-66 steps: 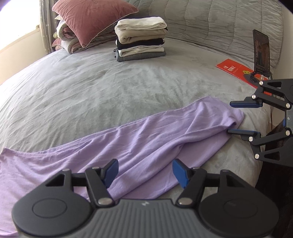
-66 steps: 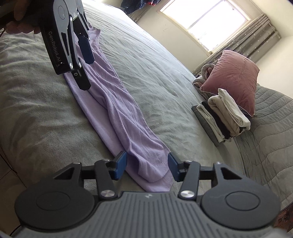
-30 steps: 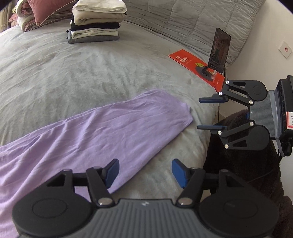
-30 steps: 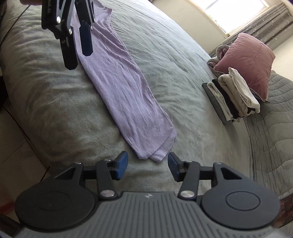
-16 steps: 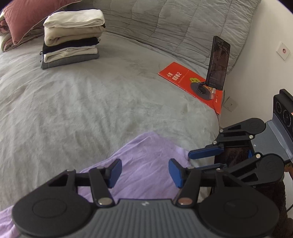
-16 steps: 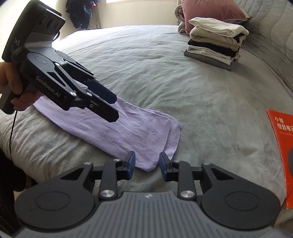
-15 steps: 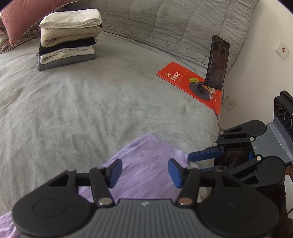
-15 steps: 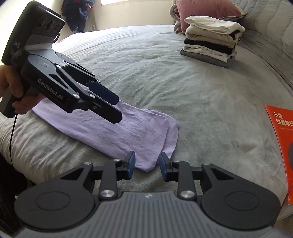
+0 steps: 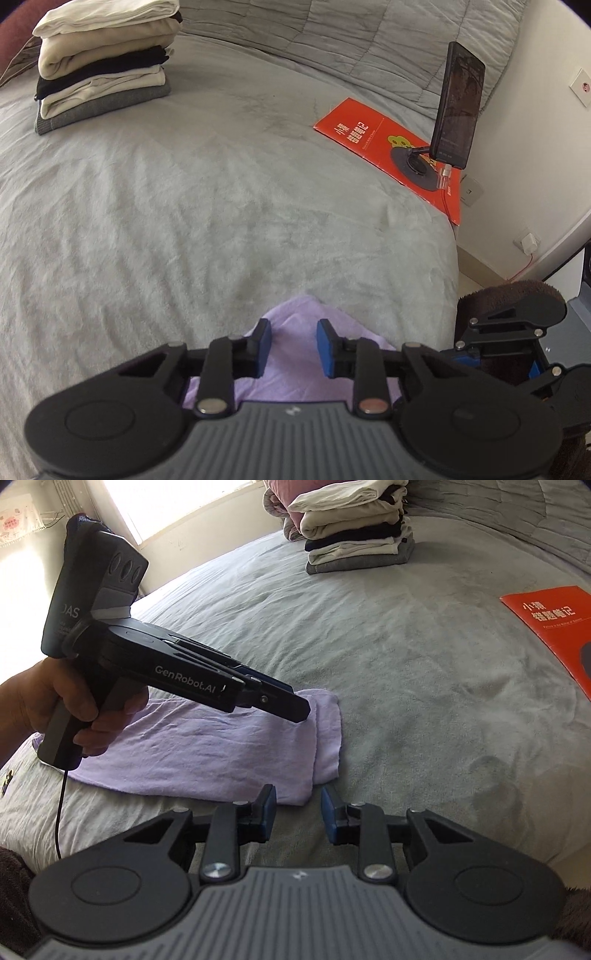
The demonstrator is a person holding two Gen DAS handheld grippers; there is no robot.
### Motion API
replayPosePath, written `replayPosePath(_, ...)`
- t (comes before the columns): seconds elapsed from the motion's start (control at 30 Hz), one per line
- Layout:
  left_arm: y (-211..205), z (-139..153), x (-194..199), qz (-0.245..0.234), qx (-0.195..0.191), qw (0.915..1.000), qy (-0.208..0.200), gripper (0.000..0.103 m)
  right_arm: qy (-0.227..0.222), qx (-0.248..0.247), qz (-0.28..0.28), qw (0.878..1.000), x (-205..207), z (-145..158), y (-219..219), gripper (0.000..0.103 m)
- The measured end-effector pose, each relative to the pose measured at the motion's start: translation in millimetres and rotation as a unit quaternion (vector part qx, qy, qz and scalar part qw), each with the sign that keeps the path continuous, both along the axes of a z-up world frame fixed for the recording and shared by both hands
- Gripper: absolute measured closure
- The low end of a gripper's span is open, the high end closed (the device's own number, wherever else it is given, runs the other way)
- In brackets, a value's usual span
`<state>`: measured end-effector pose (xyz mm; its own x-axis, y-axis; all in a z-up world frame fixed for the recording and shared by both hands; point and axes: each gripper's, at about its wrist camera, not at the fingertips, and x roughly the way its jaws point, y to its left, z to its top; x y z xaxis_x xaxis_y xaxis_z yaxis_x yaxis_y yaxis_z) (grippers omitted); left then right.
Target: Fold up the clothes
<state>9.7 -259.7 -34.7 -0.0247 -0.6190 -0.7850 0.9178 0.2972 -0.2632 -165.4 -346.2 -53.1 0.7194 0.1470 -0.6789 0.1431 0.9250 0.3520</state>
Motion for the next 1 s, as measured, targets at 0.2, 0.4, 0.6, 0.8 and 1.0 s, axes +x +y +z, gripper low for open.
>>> replayPosePath(0.2,5,1,-4,-0.002,-0.009,1.0000,0.001,0.102,-0.008,0.007,-0.006,1.000,-2,-2,2,0.097)
replayPosePath(0.4,13,2,-6,0.026,-0.035,0.9990,-0.014,0.103,-0.020,0.001,-0.008,1.000,-3,0,6,0.100)
replayPosePath(0.6,18,17,-10,0.050,-0.096,0.9935,-0.034,0.103,-0.057,-0.012,-0.034,0.998,-11,14,0,0.102)
replayPosePath(0.8,5,1,-13,0.054,-0.084,0.9943,-0.037,0.103,-0.046,-0.026,-0.047,0.997,-7,12,-6,0.102)
replayPosePath(1.0,7,-15,-21,0.074,-0.084,0.9927,-0.046,0.101,-0.020,-0.039,-0.040,0.998,-2,0,-1,0.097)
